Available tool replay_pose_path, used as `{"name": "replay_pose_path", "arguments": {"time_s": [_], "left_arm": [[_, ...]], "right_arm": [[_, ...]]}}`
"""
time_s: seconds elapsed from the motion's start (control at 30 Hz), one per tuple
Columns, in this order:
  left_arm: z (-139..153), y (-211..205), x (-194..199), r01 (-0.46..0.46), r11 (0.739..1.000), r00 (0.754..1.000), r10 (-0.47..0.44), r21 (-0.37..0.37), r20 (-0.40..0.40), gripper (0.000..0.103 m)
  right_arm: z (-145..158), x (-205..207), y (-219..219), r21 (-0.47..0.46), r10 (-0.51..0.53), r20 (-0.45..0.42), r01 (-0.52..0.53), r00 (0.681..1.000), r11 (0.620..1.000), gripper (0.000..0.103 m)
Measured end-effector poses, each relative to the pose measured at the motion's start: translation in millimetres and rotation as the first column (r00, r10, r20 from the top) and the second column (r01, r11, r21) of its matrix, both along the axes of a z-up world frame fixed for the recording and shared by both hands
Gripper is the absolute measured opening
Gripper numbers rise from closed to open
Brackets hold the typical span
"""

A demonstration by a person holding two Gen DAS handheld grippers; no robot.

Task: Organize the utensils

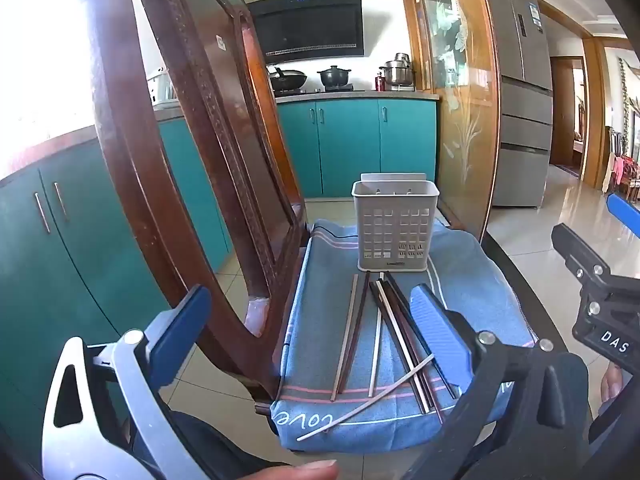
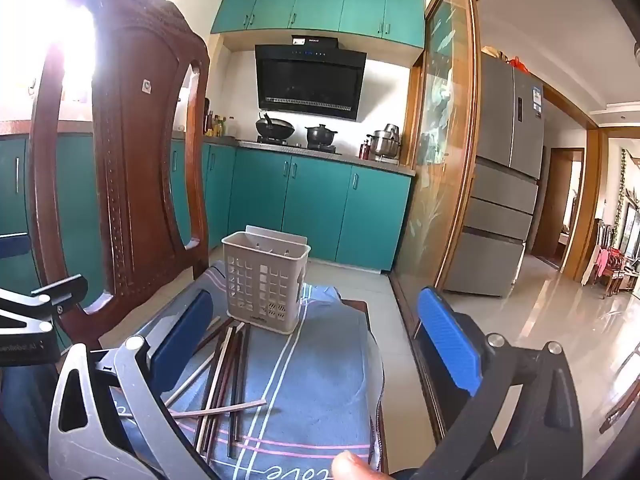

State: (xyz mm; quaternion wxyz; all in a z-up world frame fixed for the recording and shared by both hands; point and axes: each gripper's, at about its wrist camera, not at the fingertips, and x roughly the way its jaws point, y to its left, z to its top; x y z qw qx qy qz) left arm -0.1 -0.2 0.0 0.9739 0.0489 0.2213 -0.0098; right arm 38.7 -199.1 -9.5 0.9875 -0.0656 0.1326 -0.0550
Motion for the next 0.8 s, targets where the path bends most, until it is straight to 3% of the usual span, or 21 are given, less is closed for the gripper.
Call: {"name": "replay_pose_path", "arguments": {"time_s": [0.8], "left_arm": [[2, -5, -4, 0.008, 1.0, 1.0, -0.008, 0.01, -0.007, 0.099]], "right_arm": [[5, -14, -3, -0.004, 0.007, 0.035, -0.007, 0.999, 1.0, 0.1]]}}
